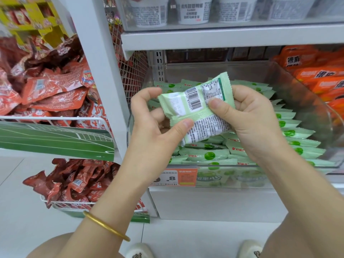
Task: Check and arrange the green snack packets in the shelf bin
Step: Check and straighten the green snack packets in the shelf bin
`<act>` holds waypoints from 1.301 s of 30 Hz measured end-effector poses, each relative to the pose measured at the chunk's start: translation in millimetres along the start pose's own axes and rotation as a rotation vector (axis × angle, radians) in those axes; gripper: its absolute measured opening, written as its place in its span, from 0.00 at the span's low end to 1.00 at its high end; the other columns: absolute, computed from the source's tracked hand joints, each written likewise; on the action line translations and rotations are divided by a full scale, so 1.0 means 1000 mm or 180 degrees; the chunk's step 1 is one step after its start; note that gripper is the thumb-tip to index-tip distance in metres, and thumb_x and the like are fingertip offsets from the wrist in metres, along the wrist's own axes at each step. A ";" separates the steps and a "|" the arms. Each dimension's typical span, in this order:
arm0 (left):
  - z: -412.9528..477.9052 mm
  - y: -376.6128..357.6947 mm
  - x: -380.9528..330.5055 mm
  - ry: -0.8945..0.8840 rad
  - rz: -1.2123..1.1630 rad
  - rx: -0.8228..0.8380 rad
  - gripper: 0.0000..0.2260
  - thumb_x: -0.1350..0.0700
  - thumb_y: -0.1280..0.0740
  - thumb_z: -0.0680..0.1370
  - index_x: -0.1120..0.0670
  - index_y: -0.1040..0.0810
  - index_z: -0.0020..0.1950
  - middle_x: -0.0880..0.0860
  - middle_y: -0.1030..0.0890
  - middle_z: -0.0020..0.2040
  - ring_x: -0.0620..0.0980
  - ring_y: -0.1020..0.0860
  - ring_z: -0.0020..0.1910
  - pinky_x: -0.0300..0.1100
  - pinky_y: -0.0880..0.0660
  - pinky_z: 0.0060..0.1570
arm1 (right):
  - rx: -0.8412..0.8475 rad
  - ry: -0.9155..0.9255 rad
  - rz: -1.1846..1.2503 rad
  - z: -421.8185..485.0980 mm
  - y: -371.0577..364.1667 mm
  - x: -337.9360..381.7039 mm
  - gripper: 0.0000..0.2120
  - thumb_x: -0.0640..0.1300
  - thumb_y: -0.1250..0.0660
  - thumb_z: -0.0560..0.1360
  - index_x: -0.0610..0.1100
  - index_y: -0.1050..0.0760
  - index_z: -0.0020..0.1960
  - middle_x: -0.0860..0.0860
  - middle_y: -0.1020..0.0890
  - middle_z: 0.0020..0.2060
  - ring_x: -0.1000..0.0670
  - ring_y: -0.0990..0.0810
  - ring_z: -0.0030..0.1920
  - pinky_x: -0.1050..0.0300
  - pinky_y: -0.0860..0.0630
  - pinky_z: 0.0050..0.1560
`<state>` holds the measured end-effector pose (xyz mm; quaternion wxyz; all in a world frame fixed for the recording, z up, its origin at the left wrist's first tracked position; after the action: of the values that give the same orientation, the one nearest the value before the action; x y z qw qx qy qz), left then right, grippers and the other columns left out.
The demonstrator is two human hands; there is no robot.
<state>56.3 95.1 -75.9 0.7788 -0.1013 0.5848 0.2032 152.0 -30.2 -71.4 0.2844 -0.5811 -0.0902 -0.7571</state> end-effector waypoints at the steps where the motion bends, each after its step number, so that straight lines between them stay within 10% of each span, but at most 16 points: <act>1: 0.000 0.001 0.000 0.0042 -0.0063 -0.0099 0.22 0.64 0.32 0.75 0.46 0.39 0.58 0.50 0.16 0.49 0.45 0.18 0.45 0.38 0.21 0.44 | -0.0010 -0.0011 -0.0053 0.000 0.001 -0.002 0.10 0.42 0.32 0.70 0.40 0.22 0.50 0.49 0.15 0.40 0.52 0.16 0.40 0.60 0.21 0.37; 4: 0.002 0.010 -0.001 0.0254 -0.0075 -0.0337 0.22 0.56 0.31 0.73 0.49 0.36 0.64 0.48 0.19 0.52 0.38 0.20 0.38 0.31 0.26 0.35 | -0.0079 -0.0008 -0.0214 0.000 0.006 -0.003 0.11 0.49 0.40 0.78 0.46 0.23 0.56 0.47 0.16 0.42 0.48 0.20 0.40 0.57 0.24 0.38; 7: 0.004 0.023 0.002 0.0532 -0.0049 -0.0492 0.25 0.49 0.32 0.71 0.50 0.30 0.67 0.43 0.20 0.51 0.36 0.21 0.44 0.35 0.26 0.46 | 0.0182 0.0375 -0.0375 -0.001 0.005 0.006 0.19 0.32 0.41 0.78 0.51 0.31 0.64 0.53 0.18 0.48 0.56 0.19 0.41 0.64 0.24 0.37; 11: 0.002 0.031 0.006 0.0767 -0.0098 -0.0542 0.19 0.49 0.33 0.73 0.50 0.26 0.63 0.40 0.17 0.44 0.36 0.20 0.46 0.43 0.24 0.50 | 0.0680 0.1163 -0.1822 -0.009 -0.007 0.012 0.21 0.36 0.31 0.71 0.53 0.26 0.60 0.55 0.31 0.68 0.56 0.29 0.66 0.57 0.29 0.64; 15: -0.004 0.037 -0.007 0.0204 0.0448 -0.0682 0.07 0.51 0.42 0.81 0.49 0.25 0.54 0.53 0.19 0.40 0.47 0.20 0.30 0.41 0.24 0.30 | 0.0376 0.1451 -0.2120 -0.011 -0.014 0.013 0.11 0.41 0.28 0.70 0.52 0.22 0.50 0.59 0.22 0.56 0.62 0.25 0.58 0.68 0.30 0.57; 18: -0.009 0.048 -0.020 -0.0783 0.1889 -0.0978 0.06 0.54 0.42 0.81 0.50 0.25 0.54 0.47 0.21 0.39 0.45 0.22 0.34 0.37 0.28 0.37 | -0.0049 0.1317 -0.1945 -0.011 -0.013 0.011 0.11 0.41 0.29 0.71 0.57 0.24 0.45 0.68 0.21 0.35 0.67 0.24 0.39 0.76 0.33 0.39; 22: -0.010 0.056 -0.012 -0.1274 0.3158 -0.0984 0.09 0.62 0.36 0.76 0.57 0.22 0.55 0.53 0.23 0.53 0.55 0.27 0.54 0.34 0.38 0.56 | -0.0066 0.1096 -0.1798 -0.009 -0.021 0.004 0.13 0.40 0.29 0.72 0.58 0.25 0.45 0.71 0.22 0.34 0.67 0.23 0.36 0.76 0.31 0.36; 31: -0.012 0.056 -0.002 -0.1252 0.2881 -0.0871 0.15 0.68 0.40 0.75 0.59 0.26 0.60 0.53 0.26 0.58 0.52 0.29 0.58 0.28 0.41 0.60 | 0.0789 0.1081 -0.3404 0.001 -0.048 -0.004 0.10 0.51 0.30 0.71 0.46 0.18 0.49 0.49 0.16 0.44 0.47 0.21 0.49 0.46 0.24 0.49; 39: -0.011 0.060 -0.004 -0.1264 0.2724 -0.0847 0.18 0.64 0.48 0.74 0.57 0.26 0.60 0.46 0.30 0.53 0.51 0.29 0.55 0.32 0.38 0.57 | 0.1313 0.0959 -0.4451 0.011 -0.074 -0.029 0.19 0.58 0.32 0.71 0.44 0.19 0.51 0.50 0.27 0.43 0.48 0.31 0.51 0.55 0.36 0.46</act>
<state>19.3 144.0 -70.5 0.7021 0.0902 0.3831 0.5934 126.5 45.5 -80.7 -0.1512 -0.2128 -0.5393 -0.8006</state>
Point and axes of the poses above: each hand's wrist, its own z-axis towards the middle knuckle, its own y-axis out of the back of the hand, x = y × z, the point moved 5 cm from there along z, towards the middle knuckle
